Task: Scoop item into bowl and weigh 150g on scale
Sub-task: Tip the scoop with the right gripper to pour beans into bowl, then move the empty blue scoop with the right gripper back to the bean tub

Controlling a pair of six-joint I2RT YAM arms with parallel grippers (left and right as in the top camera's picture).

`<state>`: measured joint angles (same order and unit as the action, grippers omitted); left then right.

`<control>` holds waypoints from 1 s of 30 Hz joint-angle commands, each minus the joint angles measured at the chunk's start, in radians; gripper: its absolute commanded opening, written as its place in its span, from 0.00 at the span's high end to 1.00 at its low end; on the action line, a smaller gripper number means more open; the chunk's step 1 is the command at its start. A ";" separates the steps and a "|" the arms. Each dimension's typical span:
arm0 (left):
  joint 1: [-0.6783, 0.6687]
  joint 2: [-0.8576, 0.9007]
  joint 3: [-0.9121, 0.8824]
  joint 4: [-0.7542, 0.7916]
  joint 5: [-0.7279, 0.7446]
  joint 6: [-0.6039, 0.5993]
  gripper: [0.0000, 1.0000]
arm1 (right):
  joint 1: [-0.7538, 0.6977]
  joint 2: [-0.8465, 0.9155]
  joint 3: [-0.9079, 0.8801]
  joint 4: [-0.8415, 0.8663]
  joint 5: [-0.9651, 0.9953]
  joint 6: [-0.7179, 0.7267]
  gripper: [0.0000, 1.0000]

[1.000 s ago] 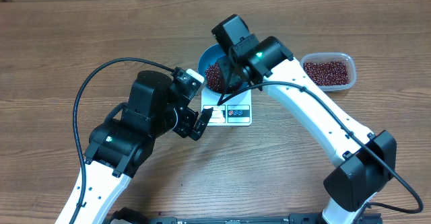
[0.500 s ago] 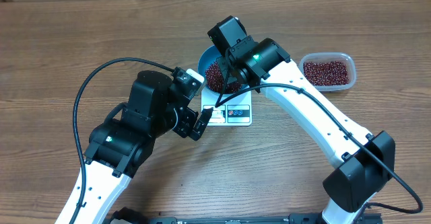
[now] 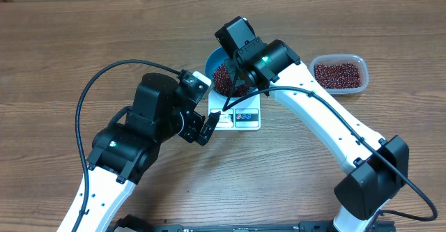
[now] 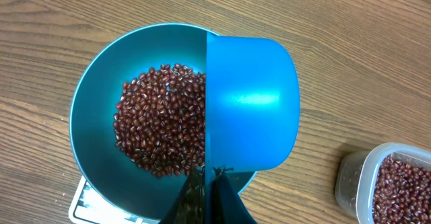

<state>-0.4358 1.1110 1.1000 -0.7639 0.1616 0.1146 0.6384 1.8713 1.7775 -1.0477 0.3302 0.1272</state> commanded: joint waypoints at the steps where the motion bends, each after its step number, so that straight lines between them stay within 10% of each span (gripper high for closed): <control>1: 0.004 0.002 -0.004 0.001 0.015 0.019 0.00 | 0.001 -0.008 0.032 0.008 0.021 0.003 0.96; 30: 0.004 0.002 -0.004 0.001 0.015 0.019 0.00 | -0.109 -0.146 0.161 -0.065 0.329 0.004 0.96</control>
<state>-0.4358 1.1110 1.1000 -0.7639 0.1619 0.1146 0.5579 1.7477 1.9106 -1.0939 0.5365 0.1272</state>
